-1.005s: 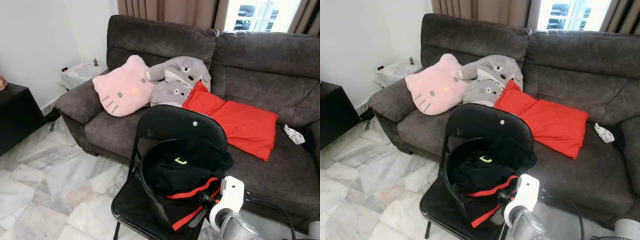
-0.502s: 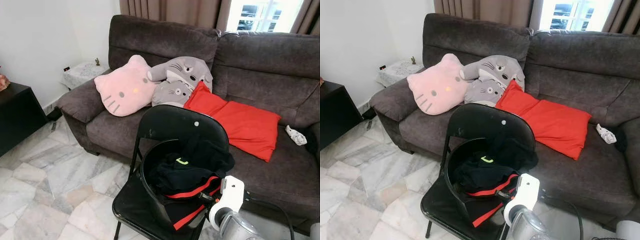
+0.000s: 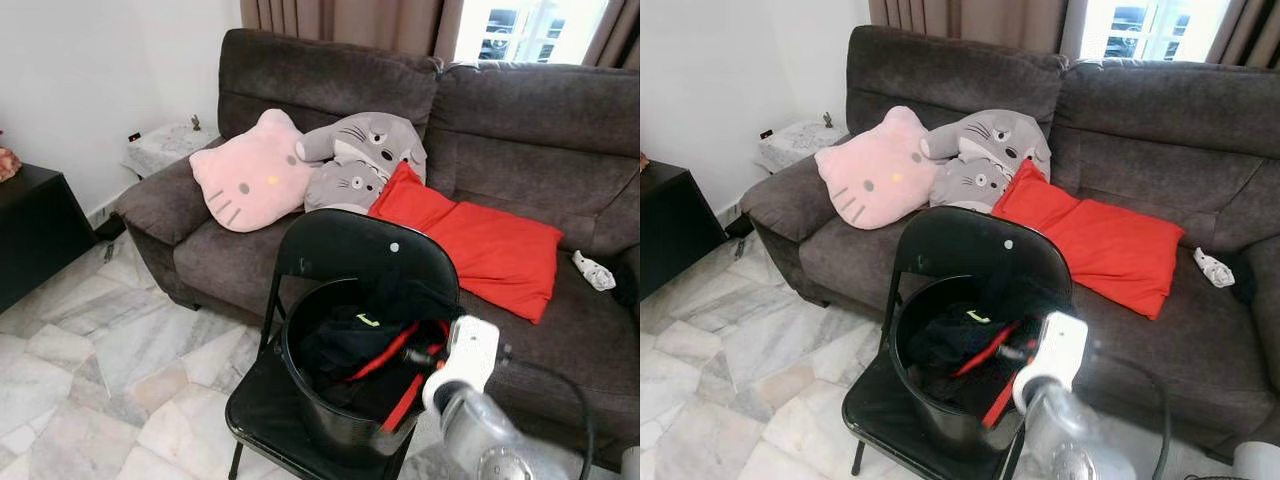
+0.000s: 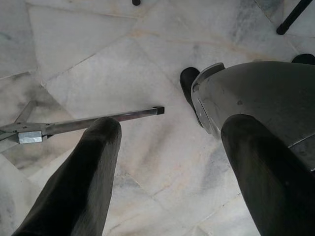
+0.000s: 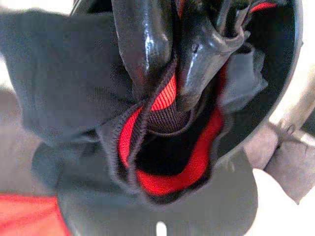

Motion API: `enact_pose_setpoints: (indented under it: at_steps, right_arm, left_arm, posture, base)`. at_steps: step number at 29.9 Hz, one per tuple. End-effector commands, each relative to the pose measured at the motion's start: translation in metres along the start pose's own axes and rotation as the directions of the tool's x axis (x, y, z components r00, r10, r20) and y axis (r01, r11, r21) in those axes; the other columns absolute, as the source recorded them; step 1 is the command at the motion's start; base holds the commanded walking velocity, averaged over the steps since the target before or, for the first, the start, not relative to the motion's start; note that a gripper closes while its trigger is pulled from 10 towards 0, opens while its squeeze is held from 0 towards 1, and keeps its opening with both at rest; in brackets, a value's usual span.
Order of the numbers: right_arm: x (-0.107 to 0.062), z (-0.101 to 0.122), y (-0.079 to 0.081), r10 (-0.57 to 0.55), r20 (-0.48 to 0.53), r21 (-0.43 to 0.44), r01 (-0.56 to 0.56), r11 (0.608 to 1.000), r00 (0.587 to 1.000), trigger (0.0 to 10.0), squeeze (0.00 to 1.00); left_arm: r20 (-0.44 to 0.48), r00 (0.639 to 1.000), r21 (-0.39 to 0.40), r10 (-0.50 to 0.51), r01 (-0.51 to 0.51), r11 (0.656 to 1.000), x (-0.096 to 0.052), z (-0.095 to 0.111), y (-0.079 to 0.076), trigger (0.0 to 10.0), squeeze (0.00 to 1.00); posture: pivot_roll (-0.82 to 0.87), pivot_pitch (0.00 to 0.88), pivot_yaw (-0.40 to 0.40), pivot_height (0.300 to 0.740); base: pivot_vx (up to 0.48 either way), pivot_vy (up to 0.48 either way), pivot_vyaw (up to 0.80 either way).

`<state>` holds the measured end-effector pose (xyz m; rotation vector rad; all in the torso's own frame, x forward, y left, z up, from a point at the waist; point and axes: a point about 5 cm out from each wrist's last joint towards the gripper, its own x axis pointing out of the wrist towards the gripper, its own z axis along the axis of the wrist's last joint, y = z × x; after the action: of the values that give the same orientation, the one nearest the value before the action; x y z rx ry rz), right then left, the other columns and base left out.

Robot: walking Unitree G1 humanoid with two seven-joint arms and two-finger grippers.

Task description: Hang hanger

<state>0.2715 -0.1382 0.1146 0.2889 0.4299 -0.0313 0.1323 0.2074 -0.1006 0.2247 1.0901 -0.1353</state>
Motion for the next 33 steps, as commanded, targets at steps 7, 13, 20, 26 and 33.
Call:
enact_pose_setpoints:
  at_steps: [7,13,20,26,33]
  right_arm:
    - [-0.002,0.011,0.005,0.014,0.06,-0.099,-0.008,0.995,0.998,0.0,0.0]
    - [-0.007,0.031,0.014,0.08,0.175,-0.088,-0.066,0.994,0.981,0.0,0.0]
    - [-0.018,0.065,0.036,0.218,0.312,-0.108,-0.194,0.975,0.925,0.0,0.0]
    - [-0.028,0.075,0.047,0.306,0.335,-0.151,-0.27,0.951,0.891,0.0,0.0]
    - [-0.032,0.028,0.049,0.394,0.024,-0.286,-0.371,0.883,0.919,0.0,0.0]
  left_arm:
    - [-0.029,0.999,0.003,-0.039,0.039,0.999,0.0,-0.006,-0.006,10.0,0.0]
    - [-0.029,0.999,0.001,-0.041,0.041,0.999,0.0,-0.005,-0.007,10.0,0.0]
    - [-0.028,0.999,-0.001,-0.044,0.044,0.999,0.0,-0.004,-0.007,10.0,0.0]
    - [-0.026,0.999,-0.003,-0.044,0.044,0.999,0.0,-0.004,-0.007,10.0,0.0]
    - [-0.028,0.999,-0.005,-0.044,0.044,0.999,0.0,-0.005,-0.007,10.0,0.0]
  posture:
    - [-0.09,0.0,0.023,0.74]
    - [-0.09,0.0,0.023,0.74]
    - [-0.09,0.0,0.021,0.74]
    - [-0.09,0.0,0.022,0.74]
    - [-0.09,0.0,0.019,0.74]
  base:
    - [0.0,0.0,0.0]
    - [0.0,0.0,0.0]
    - [0.0,0.0,0.0]
    - [0.0,0.0,0.0]
    - [0.0,0.0,0.0]
